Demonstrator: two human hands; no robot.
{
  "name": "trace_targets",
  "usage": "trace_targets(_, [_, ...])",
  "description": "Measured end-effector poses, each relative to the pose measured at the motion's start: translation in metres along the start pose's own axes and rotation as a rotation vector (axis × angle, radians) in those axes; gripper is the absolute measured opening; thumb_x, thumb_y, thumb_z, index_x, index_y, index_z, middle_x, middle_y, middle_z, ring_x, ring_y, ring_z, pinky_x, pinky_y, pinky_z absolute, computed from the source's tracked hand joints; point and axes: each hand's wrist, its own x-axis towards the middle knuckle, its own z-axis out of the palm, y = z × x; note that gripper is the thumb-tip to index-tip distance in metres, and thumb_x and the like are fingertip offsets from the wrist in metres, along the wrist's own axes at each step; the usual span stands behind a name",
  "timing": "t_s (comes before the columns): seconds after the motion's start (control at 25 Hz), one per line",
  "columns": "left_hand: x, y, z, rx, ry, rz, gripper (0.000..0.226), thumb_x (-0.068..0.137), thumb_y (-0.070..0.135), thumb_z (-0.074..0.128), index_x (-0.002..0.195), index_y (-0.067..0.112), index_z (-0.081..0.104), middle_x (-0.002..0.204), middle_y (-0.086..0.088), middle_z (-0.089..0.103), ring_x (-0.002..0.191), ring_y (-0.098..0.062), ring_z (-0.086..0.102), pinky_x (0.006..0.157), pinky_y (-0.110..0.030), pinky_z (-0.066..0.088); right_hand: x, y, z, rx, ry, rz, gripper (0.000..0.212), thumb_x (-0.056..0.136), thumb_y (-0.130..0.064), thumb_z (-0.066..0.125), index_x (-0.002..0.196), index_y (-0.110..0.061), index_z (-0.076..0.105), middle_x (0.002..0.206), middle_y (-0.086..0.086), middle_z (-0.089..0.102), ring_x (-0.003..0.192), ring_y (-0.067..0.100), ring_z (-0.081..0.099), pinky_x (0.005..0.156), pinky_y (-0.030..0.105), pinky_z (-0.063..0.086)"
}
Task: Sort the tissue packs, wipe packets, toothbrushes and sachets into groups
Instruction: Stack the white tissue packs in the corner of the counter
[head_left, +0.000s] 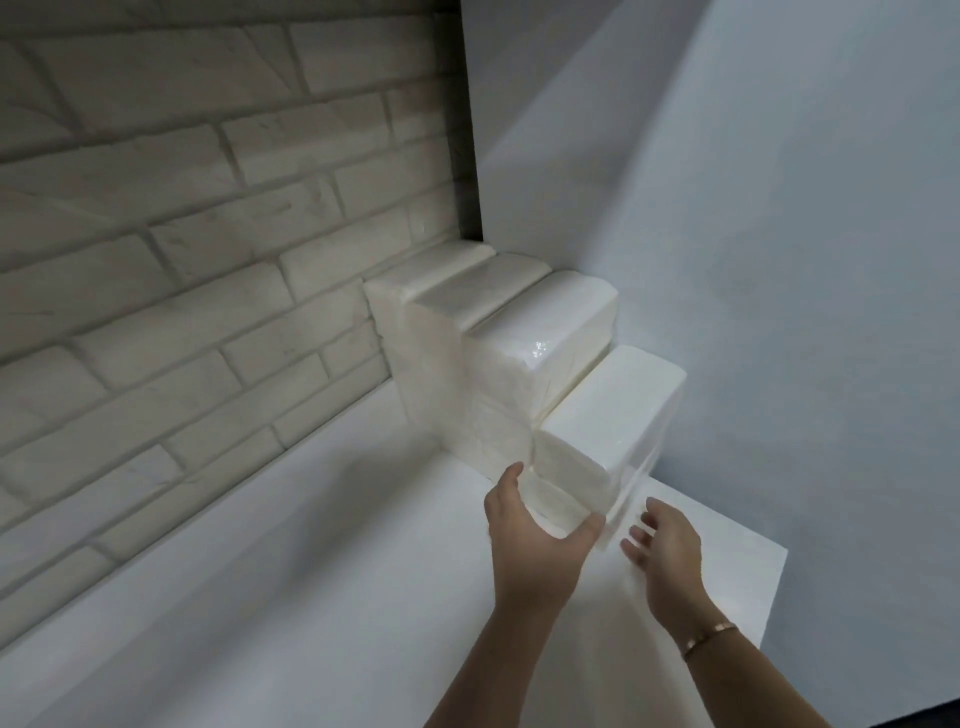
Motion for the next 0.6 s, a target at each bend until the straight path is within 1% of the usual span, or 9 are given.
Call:
trace_targets(0.08, [-0.011, -0.019, -0.020, 0.008, 0.009, -0.028, 0.088, 0.072, 0.039, 0.089, 0.145, 0.030, 0.041, 0.136, 0.014, 0.041, 0.122, -0.013, 0.053, 0.107, -0.030, 0.048, -0.022, 0.011, 0.011, 0.013, -0.049, -0.014, 0.023, 0.105, -0.019, 0.047, 0.103, -0.012, 0.069, 0.115, 0.008, 0.069, 0.106, 0.025, 0.066, 0.093, 0.042, 0.055])
trace_targets(0.2, [-0.026, -0.047, -0.053, -0.016, 0.025, -0.075, 0.064, 0.079, 0.024, 0.084, 0.132, 0.036, 0.049, 0.133, 0.008, 0.049, 0.117, -0.012, 0.058, 0.105, -0.031, 0.049, -0.033, 0.010, 0.020, 0.021, -0.075, -0.022, 0.026, 0.104, -0.019, 0.046, 0.099, -0.017, 0.071, 0.115, 0.003, 0.071, 0.102, 0.017, 0.066, 0.094, 0.038, 0.054])
trace_targets(0.24, [-0.032, -0.053, -0.064, -0.024, 0.024, -0.091, 0.059, 0.080, 0.023, 0.082, 0.127, 0.038, 0.050, 0.131, 0.009, 0.051, 0.115, -0.010, 0.058, 0.103, -0.030, 0.050, -0.034, 0.008, 0.019, 0.001, -0.074, -0.028, 0.025, 0.105, -0.020, 0.046, 0.101, -0.017, 0.071, 0.118, 0.003, 0.069, 0.102, 0.017, 0.065, 0.092, 0.039, 0.053])
trace_targets(0.28, [-0.039, -0.059, -0.077, -0.033, 0.030, -0.106, 0.054, 0.082, 0.023, 0.080, 0.125, 0.039, 0.051, 0.129, 0.010, 0.053, 0.113, -0.008, 0.059, 0.101, -0.028, 0.050, -0.036, 0.009, 0.018, -0.038, -0.074, -0.042, 0.023, 0.105, -0.022, 0.047, 0.107, -0.017, 0.070, 0.122, 0.004, 0.067, 0.105, 0.018, 0.063, 0.091, 0.040, 0.052])
trace_targets(0.32, [-0.047, -0.063, -0.092, -0.045, 0.038, -0.111, 0.050, 0.084, 0.023, 0.079, 0.123, 0.039, 0.053, 0.126, 0.012, 0.054, 0.111, -0.005, 0.059, 0.098, -0.025, 0.050, -0.038, 0.012, 0.016, -0.094, -0.069, -0.066, 0.025, 0.105, -0.025, 0.048, 0.119, -0.016, 0.067, 0.128, 0.004, 0.064, 0.111, 0.020, 0.061, 0.093, 0.043, 0.051])
trace_targets(0.4, [-0.066, -0.070, -0.121, -0.083, 0.054, -0.120, 0.039, 0.088, 0.022, 0.075, 0.120, 0.037, 0.058, 0.121, 0.015, 0.056, 0.108, -0.001, 0.059, 0.088, -0.012, 0.048, -0.052, 0.024, 0.010, -0.260, -0.046, -0.148, 0.043, 0.101, -0.031, 0.053, 0.143, -0.023, 0.054, 0.139, 0.003, 0.057, 0.123, 0.025, 0.056, 0.104, 0.049, 0.049])
trace_targets(0.44, [-0.076, -0.076, -0.137, -0.112, 0.066, -0.131, 0.033, 0.090, 0.021, 0.074, 0.117, 0.035, 0.061, 0.119, 0.014, 0.059, 0.105, -0.001, 0.061, 0.082, -0.008, 0.046, -0.068, 0.032, 0.011, -0.319, -0.021, -0.187, 0.050, 0.098, -0.032, 0.055, 0.147, -0.026, 0.049, 0.142, 0.003, 0.055, 0.127, 0.027, 0.054, 0.110, 0.053, 0.046])
trace_targets(0.52, [-0.098, -0.091, -0.172, -0.191, 0.114, -0.162, 0.024, 0.090, 0.018, 0.072, 0.109, 0.031, 0.067, 0.109, 0.007, 0.065, 0.092, -0.006, 0.064, 0.075, -0.008, 0.047, -0.104, 0.050, 0.018, -0.366, -0.003, -0.202, 0.051, 0.095, -0.028, 0.057, 0.145, -0.027, 0.050, 0.142, 0.006, 0.056, 0.127, 0.028, 0.055, 0.112, 0.056, 0.045])
trace_targets(0.6, [-0.121, -0.107, -0.203, -0.241, 0.168, -0.196, 0.017, 0.090, 0.016, 0.070, 0.100, 0.030, 0.071, 0.097, 0.003, 0.069, 0.079, -0.006, 0.063, 0.071, -0.012, 0.047, -0.147, 0.070, 0.031, -0.360, -0.068, -0.146, 0.042, 0.097, -0.018, 0.059, 0.138, -0.026, 0.054, 0.135, 0.009, 0.061, 0.113, 0.026, 0.061, 0.107, 0.052, 0.049])
